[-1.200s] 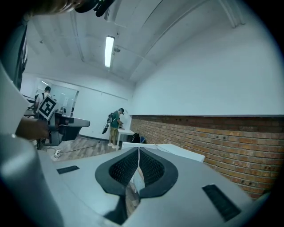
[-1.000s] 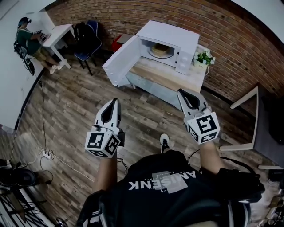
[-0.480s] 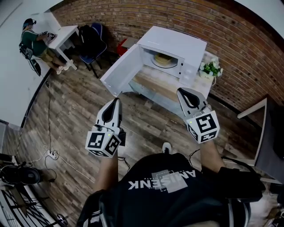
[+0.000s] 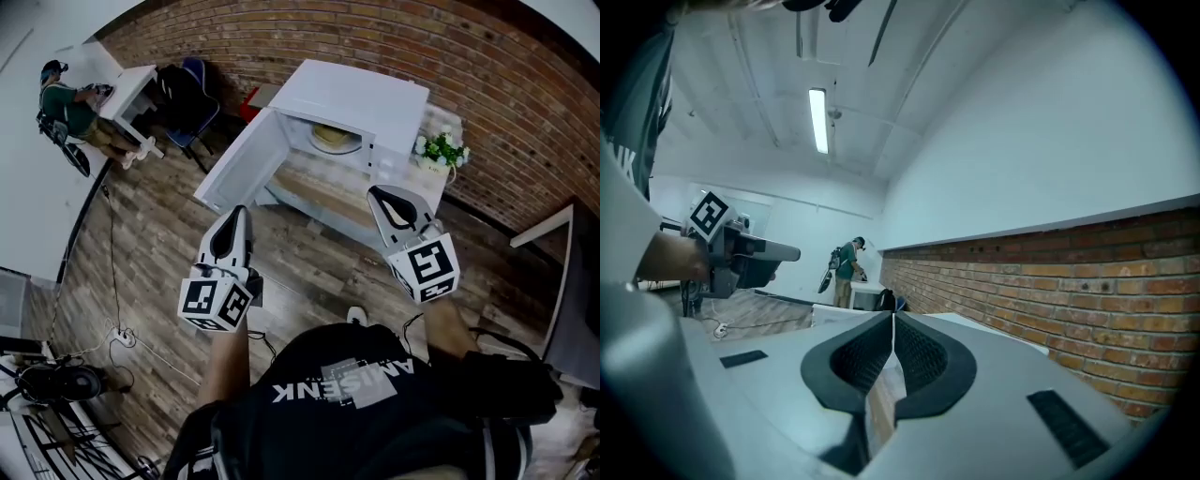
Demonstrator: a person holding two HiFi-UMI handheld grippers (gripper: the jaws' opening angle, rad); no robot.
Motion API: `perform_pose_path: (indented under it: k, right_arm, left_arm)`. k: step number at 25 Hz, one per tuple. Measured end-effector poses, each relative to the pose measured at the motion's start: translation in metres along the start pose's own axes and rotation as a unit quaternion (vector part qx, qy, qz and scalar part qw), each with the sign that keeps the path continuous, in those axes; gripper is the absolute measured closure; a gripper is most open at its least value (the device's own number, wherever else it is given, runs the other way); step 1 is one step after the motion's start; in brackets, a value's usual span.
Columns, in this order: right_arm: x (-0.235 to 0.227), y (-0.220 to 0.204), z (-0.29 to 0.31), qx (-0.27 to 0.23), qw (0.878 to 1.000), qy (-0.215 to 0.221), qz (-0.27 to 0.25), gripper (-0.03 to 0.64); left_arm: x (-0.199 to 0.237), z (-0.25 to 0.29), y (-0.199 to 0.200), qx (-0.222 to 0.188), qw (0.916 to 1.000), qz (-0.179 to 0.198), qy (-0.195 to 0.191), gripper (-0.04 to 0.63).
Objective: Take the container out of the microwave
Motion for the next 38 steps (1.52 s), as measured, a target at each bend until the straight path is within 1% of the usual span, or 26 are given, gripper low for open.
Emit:
perform_pose_path:
  k: [2, 6, 9, 11, 15, 19, 21, 25, 27, 29, 31, 33, 35, 38]
  right_arm:
    - [-0.015, -0.005, 0.002, 0.002, 1.000, -0.003, 0.004, 0.574]
    - [-0.041, -0.011, 0.009, 0.000, 1.000, -0.003, 0.004, 0.574]
    - [-0.054, -0.017, 0.013, 0.001, 1.000, -0.013, 0.008, 0.574]
    - [-0.058, -0.019, 0.017, 0.002, 1.000, -0.017, 0.013, 0.574]
    - [-0.051, -0.020, 0.027, 0.007, 1.000, -0.015, 0.016, 0.574]
    - [-0.048, -0.027, 0.041, 0.021, 0.999, -0.032, 0.008, 0.574]
    - [-0.042, -0.026, 0.057, 0.025, 0.999, -0.040, 0.002, 0.574]
    - [-0.022, -0.026, 0.097, 0.038, 0.997, -0.060, -0.014, 0.574]
    - [-0.017, -0.025, 0.120, 0.049, 0.996, -0.078, -0.013, 0.574]
    - [-0.017, -0.020, 0.144, 0.056, 0.993, -0.100, -0.009, 0.574]
    - [-0.018, -0.015, 0.165, 0.063, 0.990, -0.123, -0.009, 0.574]
    - [-0.019, -0.013, 0.182, 0.073, 0.987, -0.143, -0.010, 0.574]
    - [-0.017, -0.012, 0.201, 0.080, 0.985, -0.154, -0.008, 0.574]
    - [-0.010, -0.010, 0.222, 0.082, 0.983, -0.164, -0.005, 0.574]
  left_arm:
    - [-0.006, 0.018, -0.001, 0.005, 1.0000, 0.002, -0.007, 0.588]
    - [-0.018, 0.047, -0.017, 0.019, 0.9995, -0.018, -0.017, 0.588]
    - [-0.025, 0.060, -0.027, 0.041, 0.9986, -0.015, -0.031, 0.588]
    - [-0.021, 0.066, -0.029, 0.048, 0.9982, -0.012, -0.033, 0.588]
    - [-0.005, 0.074, -0.031, 0.041, 0.9986, -0.015, -0.030, 0.588]
    - [0.011, 0.085, -0.032, 0.022, 0.9979, -0.015, -0.059, 0.588]
    - [0.029, 0.090, -0.035, 0.016, 0.9973, -0.020, -0.069, 0.588]
    - [0.084, 0.099, -0.039, 0.008, 0.9961, -0.033, -0.082, 0.588]
    - [0.111, 0.104, -0.026, -0.004, 0.9953, -0.028, -0.093, 0.588]
    - [0.137, 0.111, -0.009, -0.015, 0.9939, -0.013, -0.108, 0.588]
    - [0.163, 0.123, -0.007, -0.013, 0.9922, -0.009, -0.124, 0.588]
    - [0.187, 0.135, -0.014, -0.005, 0.9902, -0.030, -0.137, 0.588]
    - [0.209, 0.146, -0.018, -0.003, 0.9874, -0.053, -0.149, 0.588]
    - [0.235, 0.156, -0.020, -0.004, 0.9830, -0.066, -0.171, 0.588]
Point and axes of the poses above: the fingertips, and each gripper's own axes: z forward along the fingers, x to its left, y out of its top, the point moved 1 cm from there along -z, backward along the fingers, and after that the axes turned 14 degrees about -y, right-handed, at the moved point
